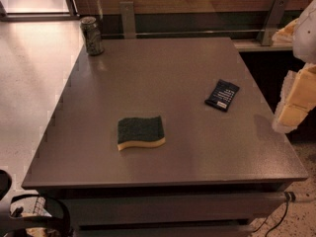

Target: Move sponge near green can

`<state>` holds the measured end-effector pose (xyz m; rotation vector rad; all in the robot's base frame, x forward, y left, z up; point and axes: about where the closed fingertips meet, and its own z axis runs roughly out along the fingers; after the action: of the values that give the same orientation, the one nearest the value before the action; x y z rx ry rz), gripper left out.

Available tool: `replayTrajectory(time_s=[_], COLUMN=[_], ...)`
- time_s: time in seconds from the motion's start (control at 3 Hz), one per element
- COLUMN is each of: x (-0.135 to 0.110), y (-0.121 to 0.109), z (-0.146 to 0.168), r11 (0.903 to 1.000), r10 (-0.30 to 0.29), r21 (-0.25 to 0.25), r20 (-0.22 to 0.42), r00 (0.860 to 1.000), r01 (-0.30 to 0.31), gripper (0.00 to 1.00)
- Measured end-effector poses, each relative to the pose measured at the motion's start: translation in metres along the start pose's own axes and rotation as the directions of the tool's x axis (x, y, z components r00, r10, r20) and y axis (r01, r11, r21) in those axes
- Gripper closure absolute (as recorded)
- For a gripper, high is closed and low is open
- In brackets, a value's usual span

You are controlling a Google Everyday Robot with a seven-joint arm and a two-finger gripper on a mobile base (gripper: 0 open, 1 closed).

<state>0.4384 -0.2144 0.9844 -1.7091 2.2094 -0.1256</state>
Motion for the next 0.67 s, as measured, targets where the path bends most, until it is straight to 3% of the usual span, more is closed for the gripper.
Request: replayTrajectory(time_s=[0.33, 0.67], x=[0.0, -0.012], y=[0.0, 0.008], z=[0.0, 0.011], r11=[1.0, 0.9986], r10=[0.0, 0.048], r21=[0.0, 0.015], r20=[0.0, 0.127], r00=[1.0, 0.991], r01=[0.0, -0.05], gripper=[0.0, 0.0])
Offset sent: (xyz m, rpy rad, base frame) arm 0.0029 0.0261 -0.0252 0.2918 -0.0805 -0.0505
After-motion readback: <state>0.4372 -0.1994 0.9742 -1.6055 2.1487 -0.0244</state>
